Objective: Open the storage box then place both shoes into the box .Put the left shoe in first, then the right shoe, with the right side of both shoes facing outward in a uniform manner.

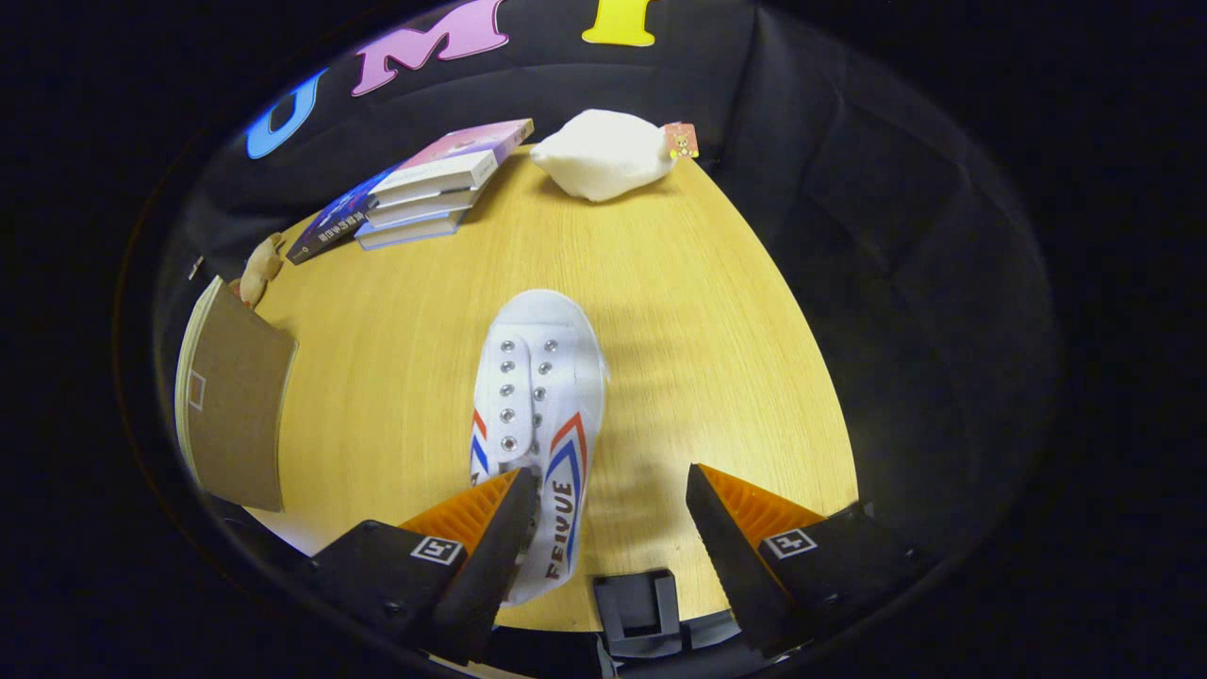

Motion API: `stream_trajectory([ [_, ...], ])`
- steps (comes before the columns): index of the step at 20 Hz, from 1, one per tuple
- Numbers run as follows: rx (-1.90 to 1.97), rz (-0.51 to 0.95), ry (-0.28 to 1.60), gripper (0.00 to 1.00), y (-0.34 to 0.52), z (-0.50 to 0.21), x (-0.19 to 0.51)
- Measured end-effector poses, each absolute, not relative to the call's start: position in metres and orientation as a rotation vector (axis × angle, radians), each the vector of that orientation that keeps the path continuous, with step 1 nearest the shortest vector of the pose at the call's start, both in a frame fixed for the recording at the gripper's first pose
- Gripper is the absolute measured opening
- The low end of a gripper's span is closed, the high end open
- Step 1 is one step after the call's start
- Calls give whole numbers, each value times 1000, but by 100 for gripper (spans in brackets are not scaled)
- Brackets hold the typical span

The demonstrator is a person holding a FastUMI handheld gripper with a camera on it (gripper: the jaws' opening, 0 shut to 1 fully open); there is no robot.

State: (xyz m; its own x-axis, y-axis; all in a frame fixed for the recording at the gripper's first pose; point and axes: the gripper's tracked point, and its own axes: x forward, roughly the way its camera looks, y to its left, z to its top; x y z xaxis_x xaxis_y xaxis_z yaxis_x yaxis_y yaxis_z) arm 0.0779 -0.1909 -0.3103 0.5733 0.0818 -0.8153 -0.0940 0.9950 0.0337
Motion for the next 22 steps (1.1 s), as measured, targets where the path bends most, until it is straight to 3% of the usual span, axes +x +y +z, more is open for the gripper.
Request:
stream_trajectory([
  [5,4,149,1007,98,-178,-330,83],
  [7,73,188,1027,80,-163,-331,85],
  [9,99,196,1051,43,-160,-328,83],
  [13,149,187,1076,32,-165,-331,83],
  [16,211,155,1086,9,-165,-328,82],
  [22,310,152,1061,8,-149,-288,73],
])
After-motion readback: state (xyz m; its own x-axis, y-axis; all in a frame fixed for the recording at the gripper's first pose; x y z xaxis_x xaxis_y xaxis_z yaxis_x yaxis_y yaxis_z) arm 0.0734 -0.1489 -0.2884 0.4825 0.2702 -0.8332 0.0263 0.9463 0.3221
